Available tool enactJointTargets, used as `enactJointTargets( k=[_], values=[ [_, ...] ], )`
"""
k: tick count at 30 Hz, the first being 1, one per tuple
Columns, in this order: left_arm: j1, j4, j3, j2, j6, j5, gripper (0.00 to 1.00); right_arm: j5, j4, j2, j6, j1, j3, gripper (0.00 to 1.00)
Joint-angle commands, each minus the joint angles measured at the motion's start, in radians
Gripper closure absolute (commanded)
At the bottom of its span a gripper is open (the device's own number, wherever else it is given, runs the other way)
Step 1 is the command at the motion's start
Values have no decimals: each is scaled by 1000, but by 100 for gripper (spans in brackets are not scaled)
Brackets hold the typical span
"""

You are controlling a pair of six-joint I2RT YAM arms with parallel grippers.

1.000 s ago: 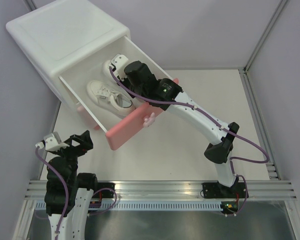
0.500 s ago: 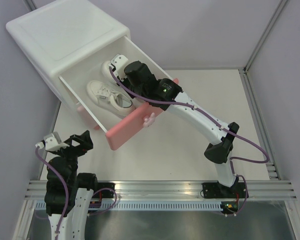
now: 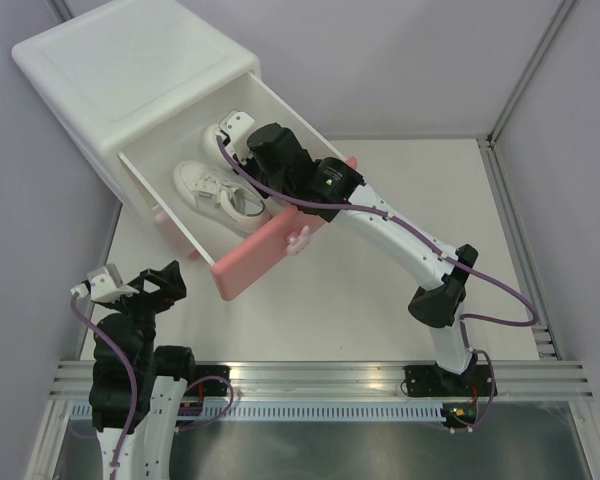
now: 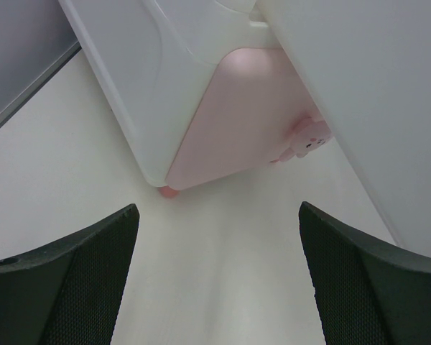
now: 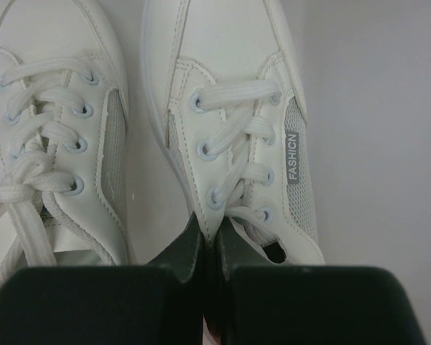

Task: Place and organize the shoes in the shoe cabinet

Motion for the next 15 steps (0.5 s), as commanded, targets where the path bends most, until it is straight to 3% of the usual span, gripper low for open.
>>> enactJointTargets(
  k=[1, 11, 14, 15],
  values=[
    [5, 33, -2, -50, 36, 21, 6, 4, 37, -50, -13, 10, 8, 96],
    [5, 33, -2, -53, 38, 21, 6, 4, 41, -44, -8, 10, 3, 90],
    [5, 33, -2, -53, 38, 21, 6, 4, 42, -44, -8, 8, 0, 82],
    [5, 35, -2, -53, 39, 21, 6, 3, 44, -44, -6, 8, 0, 74]
  ],
)
